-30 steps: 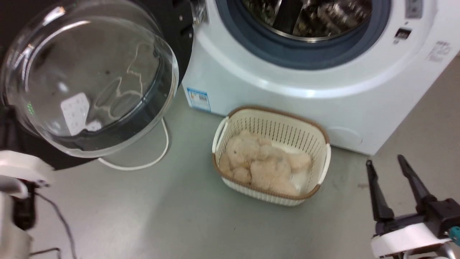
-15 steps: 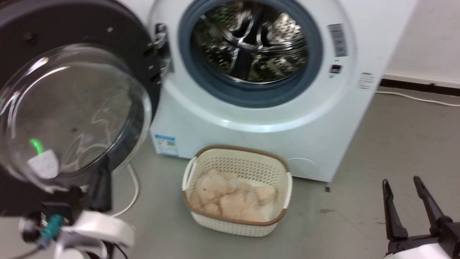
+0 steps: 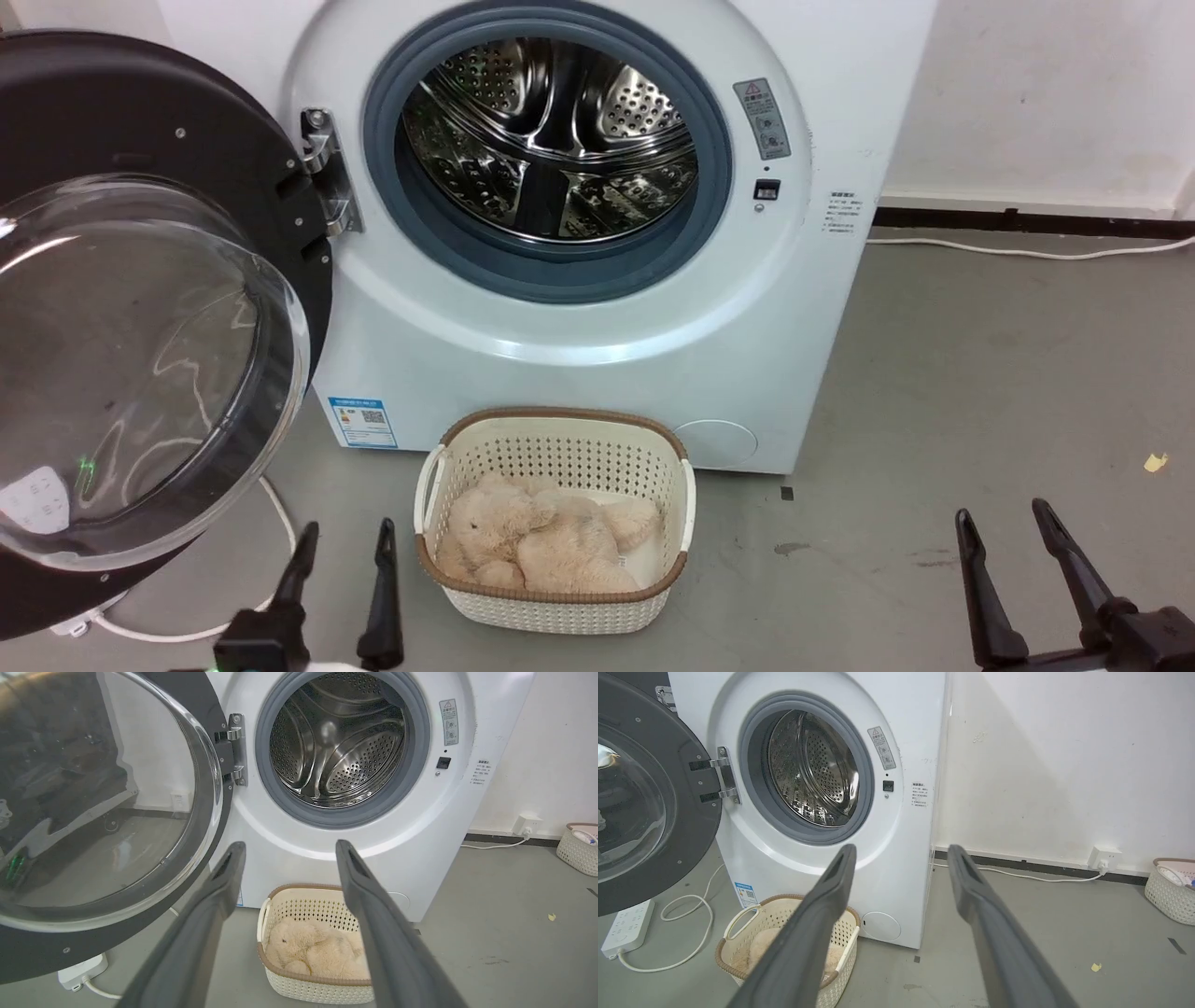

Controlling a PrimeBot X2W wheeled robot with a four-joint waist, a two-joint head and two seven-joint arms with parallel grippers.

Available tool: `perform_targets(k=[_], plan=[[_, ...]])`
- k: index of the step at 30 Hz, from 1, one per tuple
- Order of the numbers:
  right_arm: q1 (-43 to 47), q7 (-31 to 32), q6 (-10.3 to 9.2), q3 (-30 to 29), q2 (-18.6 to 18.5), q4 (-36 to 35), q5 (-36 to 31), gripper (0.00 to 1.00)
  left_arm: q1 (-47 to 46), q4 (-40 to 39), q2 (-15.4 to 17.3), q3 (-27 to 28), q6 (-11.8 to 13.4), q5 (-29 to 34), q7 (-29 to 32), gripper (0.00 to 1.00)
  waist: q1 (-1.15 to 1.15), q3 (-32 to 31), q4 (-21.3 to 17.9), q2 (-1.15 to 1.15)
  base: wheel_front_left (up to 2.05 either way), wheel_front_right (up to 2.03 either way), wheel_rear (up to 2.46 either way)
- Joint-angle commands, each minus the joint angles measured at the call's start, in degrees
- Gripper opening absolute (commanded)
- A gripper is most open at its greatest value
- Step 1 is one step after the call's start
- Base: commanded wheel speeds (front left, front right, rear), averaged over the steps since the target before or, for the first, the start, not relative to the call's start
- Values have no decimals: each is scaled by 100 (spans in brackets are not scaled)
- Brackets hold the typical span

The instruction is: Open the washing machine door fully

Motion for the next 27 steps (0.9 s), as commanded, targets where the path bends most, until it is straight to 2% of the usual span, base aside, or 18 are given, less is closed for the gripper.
perform_targets(k=[1,9,23,24,27], plan=[[76,-36,-4,-3,6,-1,50,100,98,0,-27,-28,48,53,-50,100,0,-6,-5,0,0,0,0],[163,-41,-4,79,6,74,58,100,136,33,3,-184,64,216,-85,100,0,-18,-35,0,0,0,0],[144,-46,-4,127,6,181,109,100,-34,99,116,-353,-57,256,-14,100,0,-14,-61,0,0,0,0],[75,-18,0,121,0,169,89,0,22,107,103,-349,-45,243,-32,0,0,-14,-61,0,0,0,0],[69,-15,1,122,-1,169,88,0,22,110,100,-347,-47,244,-31,0,0,-13,-63,0,0,0,0]])
